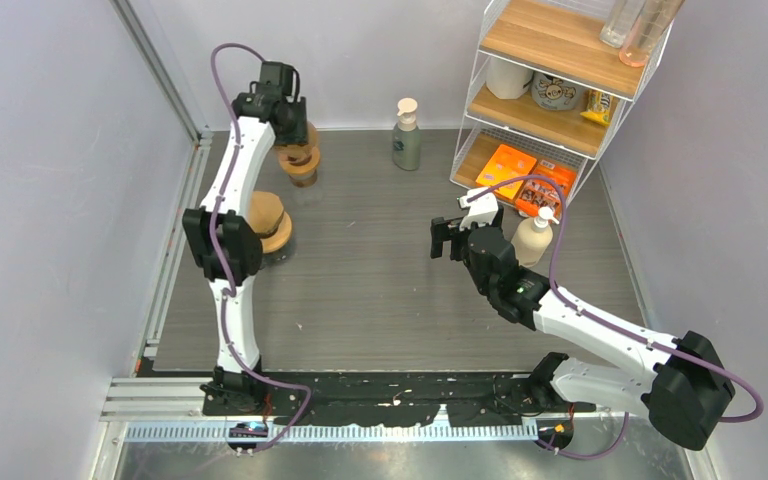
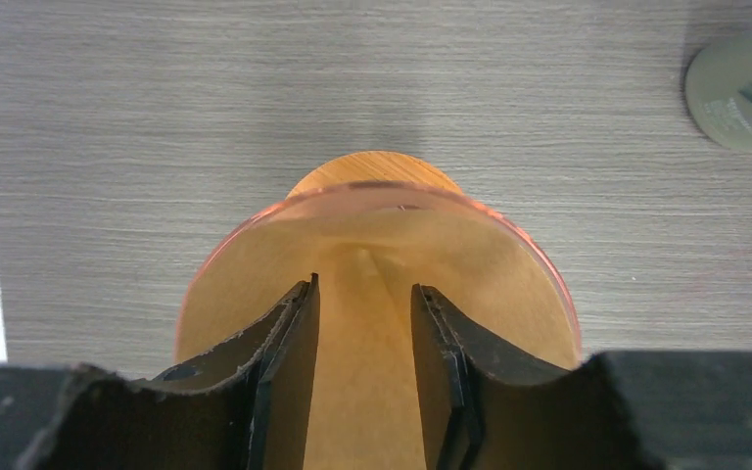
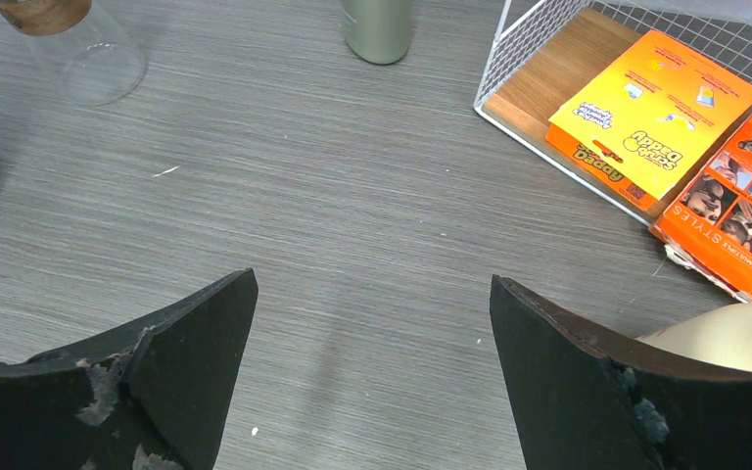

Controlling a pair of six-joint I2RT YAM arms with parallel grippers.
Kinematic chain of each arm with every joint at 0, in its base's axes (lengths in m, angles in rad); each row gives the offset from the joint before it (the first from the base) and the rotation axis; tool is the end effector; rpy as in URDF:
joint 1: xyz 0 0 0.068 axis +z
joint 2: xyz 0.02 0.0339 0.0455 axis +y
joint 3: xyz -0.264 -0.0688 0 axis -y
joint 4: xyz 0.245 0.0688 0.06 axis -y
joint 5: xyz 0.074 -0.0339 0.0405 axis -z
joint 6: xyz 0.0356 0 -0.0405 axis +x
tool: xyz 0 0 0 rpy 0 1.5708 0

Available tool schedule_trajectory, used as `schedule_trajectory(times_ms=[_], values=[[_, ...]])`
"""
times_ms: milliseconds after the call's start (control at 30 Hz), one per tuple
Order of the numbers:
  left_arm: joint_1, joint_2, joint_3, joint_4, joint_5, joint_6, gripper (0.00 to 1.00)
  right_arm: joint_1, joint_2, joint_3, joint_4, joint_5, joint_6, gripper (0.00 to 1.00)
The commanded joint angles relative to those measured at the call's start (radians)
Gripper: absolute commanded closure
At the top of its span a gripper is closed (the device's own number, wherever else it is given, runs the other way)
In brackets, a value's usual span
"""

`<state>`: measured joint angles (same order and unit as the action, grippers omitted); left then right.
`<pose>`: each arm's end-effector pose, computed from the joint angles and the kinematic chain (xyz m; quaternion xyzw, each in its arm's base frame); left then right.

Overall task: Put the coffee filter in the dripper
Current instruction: Place the coffee filter in the coffee dripper, then reset both arms

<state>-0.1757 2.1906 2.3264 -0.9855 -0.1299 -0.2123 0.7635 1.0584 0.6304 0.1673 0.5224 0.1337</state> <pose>0.4735 -0.0794 0.3389 -0.0400 0.9332 -0.0083 0.3571 0.1854 0.1529 0.2695 -0.0877 0.7772 0.0707 0.6191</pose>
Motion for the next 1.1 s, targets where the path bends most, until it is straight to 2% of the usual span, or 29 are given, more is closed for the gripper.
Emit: schedule_trajectory(times_ms=[0,67,233,333,367,633,700,767,900,1067], values=[[-0.004,-0.145,0.038,0.000,-0.027,0.028,0.54,-0.003,-0.011,0.041,0.025,0.007,0.001,0.05],[-0.008,-0.178,0.025,0.003,-0.030,0.037,0.49,-0.003,-0.015,0.041,0.025,0.011,0.001,0.05],[-0.022,-0.291,-0.045,0.007,-0.037,0.045,0.26,-0.003,-0.033,0.035,0.023,0.045,0.021,0.05],[-0.026,-0.435,-0.188,0.074,-0.003,0.024,0.05,-0.006,-0.054,0.032,0.009,0.083,0.059,0.05],[-0.027,-0.490,-0.258,0.131,0.003,0.004,0.01,-0.010,-0.058,0.033,0.000,0.106,0.073,0.05],[-0.079,-1.025,-0.960,0.509,0.018,-0.118,0.00,-0.052,-0.142,-0.003,-0.052,0.171,0.162,0.04],[-0.116,-1.150,-1.154,0.576,0.035,-0.131,0.01,-0.053,-0.155,-0.019,-0.050,0.188,0.153,0.04],[-0.146,-1.266,-1.285,0.603,0.031,-0.152,0.00,-0.053,-0.163,-0.028,-0.054,0.207,0.149,0.04],[-0.165,-1.473,-1.490,0.641,0.009,-0.192,0.00,-0.053,-0.181,-0.038,-0.058,0.238,0.144,0.05],[-0.165,-1.639,-1.596,0.604,-0.035,-0.231,0.00,-0.053,-0.190,-0.061,-0.016,0.266,0.118,0.05]])
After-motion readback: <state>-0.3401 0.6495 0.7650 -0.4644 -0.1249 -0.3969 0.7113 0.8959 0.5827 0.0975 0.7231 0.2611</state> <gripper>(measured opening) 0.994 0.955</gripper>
